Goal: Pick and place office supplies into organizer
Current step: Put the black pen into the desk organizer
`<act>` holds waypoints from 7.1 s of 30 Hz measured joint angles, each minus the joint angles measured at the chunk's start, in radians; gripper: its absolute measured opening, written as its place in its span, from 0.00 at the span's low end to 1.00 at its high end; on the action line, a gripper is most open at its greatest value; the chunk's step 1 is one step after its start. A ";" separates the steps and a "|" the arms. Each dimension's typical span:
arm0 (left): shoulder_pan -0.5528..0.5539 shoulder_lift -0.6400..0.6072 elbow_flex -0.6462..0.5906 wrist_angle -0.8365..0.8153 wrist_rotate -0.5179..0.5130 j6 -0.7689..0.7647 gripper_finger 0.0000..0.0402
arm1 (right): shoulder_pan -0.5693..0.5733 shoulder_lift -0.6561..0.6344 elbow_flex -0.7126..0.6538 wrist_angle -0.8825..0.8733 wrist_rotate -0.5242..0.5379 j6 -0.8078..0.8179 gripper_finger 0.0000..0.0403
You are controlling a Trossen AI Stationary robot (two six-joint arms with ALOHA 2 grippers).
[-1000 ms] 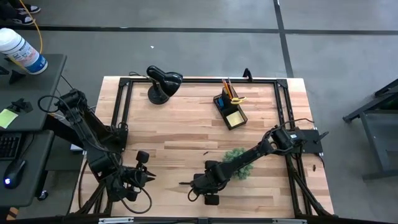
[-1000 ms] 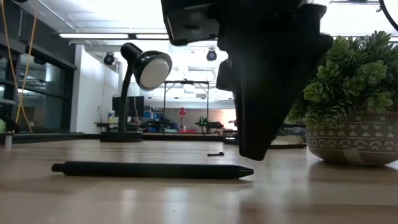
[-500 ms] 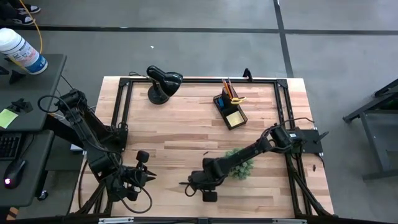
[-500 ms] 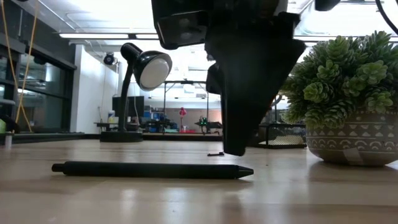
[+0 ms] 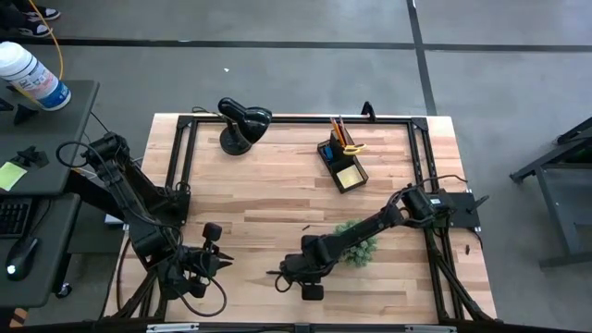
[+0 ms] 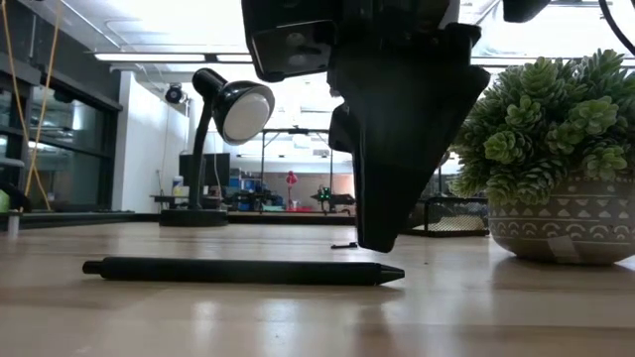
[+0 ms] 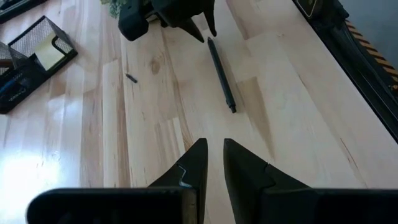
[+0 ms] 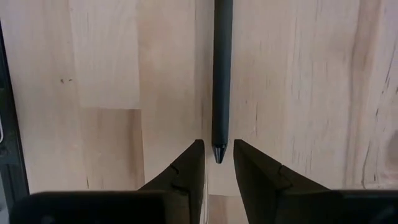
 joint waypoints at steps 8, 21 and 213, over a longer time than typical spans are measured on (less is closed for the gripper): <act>0.000 0.000 0.000 -0.007 0.000 0.002 0.10 | 0.000 0.031 0.001 -0.002 -0.036 0.001 0.21; 0.000 0.000 0.000 -0.007 -0.008 0.002 0.10 | -0.001 0.031 0.001 -0.002 -0.015 0.009 0.21; 0.000 -0.001 0.000 -0.068 0.001 -0.047 0.10 | -0.087 0.344 0.513 -0.035 -0.003 -0.041 0.05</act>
